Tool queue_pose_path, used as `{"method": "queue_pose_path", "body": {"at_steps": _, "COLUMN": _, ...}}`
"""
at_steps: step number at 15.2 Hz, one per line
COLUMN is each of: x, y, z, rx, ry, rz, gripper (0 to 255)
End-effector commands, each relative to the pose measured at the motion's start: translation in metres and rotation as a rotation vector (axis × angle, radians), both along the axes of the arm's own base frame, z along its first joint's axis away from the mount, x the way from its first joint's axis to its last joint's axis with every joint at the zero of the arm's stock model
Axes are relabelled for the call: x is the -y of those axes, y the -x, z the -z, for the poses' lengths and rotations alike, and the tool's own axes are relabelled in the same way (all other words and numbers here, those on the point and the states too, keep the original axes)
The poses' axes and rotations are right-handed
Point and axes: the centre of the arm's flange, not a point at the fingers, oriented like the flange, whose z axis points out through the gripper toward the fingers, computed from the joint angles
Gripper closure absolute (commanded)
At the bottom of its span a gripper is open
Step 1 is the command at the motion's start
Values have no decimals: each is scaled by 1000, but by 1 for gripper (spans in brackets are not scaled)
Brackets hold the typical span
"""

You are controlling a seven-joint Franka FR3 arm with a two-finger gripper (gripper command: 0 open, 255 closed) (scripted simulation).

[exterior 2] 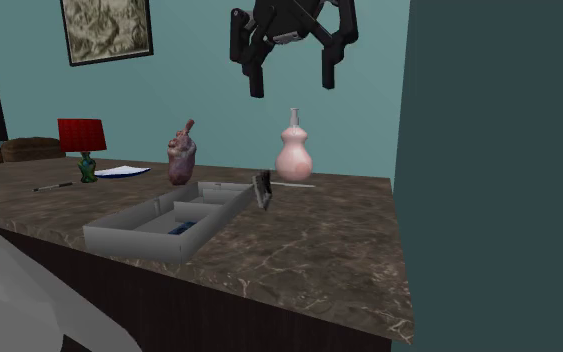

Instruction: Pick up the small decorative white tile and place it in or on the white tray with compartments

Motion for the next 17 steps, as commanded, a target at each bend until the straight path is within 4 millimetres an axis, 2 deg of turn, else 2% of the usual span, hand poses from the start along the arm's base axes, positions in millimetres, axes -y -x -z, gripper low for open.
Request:
{"method": "queue_pose_path", "body": {"at_steps": 1, "x": 0, "y": 0, "z": 0, "rx": 0, "ry": 0, "rz": 0, "gripper": 0}}
{"method": "queue_pose_path", "body": {"at_steps": 17, "x": -130, "y": -153, "z": 72, "rx": 12, "ry": 59, "rz": -181, "gripper": 0}}
